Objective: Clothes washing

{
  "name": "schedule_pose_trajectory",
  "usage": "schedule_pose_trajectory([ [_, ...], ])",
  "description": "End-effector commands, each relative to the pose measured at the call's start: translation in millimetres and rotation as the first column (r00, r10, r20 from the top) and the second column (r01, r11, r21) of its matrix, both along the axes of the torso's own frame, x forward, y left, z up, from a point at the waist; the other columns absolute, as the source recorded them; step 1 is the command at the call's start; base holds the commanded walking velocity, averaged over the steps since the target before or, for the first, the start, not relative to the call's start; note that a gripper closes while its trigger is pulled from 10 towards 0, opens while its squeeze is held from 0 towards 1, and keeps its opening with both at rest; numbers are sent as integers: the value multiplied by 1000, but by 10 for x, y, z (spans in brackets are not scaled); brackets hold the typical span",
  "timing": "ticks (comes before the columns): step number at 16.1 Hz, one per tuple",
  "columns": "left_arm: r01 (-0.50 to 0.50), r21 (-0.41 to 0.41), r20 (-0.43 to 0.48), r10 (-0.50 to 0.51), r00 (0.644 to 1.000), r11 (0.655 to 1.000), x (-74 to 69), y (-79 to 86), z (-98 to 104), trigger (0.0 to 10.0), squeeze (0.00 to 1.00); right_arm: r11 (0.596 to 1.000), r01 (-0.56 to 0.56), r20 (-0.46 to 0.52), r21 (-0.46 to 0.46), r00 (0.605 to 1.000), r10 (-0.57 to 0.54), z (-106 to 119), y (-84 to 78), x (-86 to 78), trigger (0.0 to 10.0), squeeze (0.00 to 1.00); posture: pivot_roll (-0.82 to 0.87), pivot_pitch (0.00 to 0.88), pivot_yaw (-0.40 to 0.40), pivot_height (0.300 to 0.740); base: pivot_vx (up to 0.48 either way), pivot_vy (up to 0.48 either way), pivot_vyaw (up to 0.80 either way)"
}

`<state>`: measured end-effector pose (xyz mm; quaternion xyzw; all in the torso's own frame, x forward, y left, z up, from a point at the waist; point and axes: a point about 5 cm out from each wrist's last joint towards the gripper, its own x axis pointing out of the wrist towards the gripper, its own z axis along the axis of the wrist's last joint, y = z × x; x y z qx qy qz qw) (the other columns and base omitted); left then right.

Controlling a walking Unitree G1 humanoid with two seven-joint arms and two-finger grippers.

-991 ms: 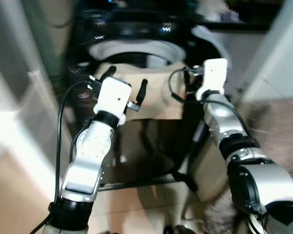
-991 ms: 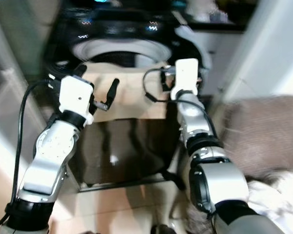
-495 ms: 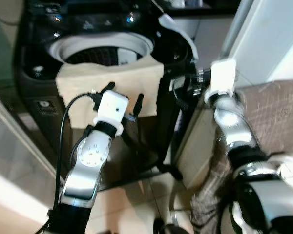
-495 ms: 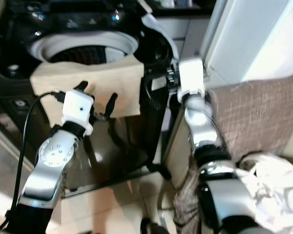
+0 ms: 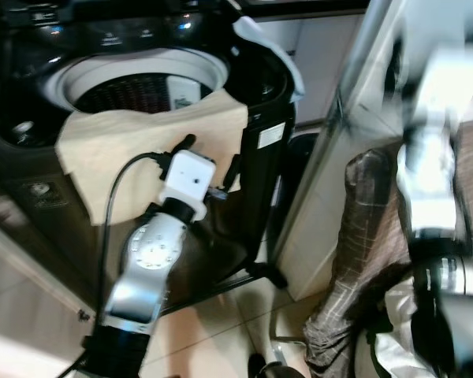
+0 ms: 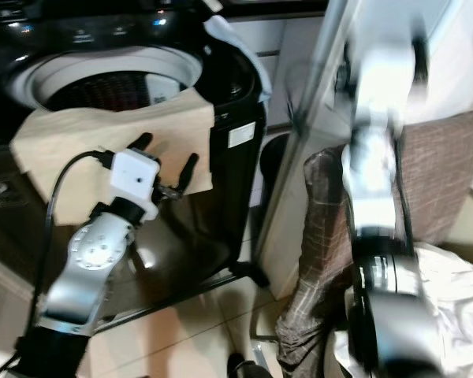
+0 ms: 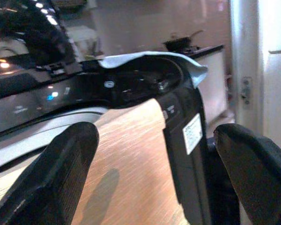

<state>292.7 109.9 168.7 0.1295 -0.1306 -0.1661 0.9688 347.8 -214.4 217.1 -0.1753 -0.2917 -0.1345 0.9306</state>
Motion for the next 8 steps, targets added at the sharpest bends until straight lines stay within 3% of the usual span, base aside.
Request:
schedule_pose_trajectory([
  [1, 31, -7, -13, -31, 999, 999, 6, -21, -31, 10000, 0, 999, -26, 1, -33, 1000, 26, -24, 83, -47, 10000, 0, 33, 0, -21, 740, 0, 0, -781],
  [6, 165, -13, -34, -166, 986, 986, 17, -21, -40, 10000, 0, 991, -72, -12, -115, 997, 72, -203, 241, -251, 10000, 0, -16, 14, 6, 740, 0, 0, -781],
  [8, 128, 14, -16, -127, 992, 992, 81, 33, -5, 10000, 0, 994, -54, -31, -90, 998, 52, -243, 226, -268, 10000, 0, -25, 15, 13, 740, 0, 0, -784],
])
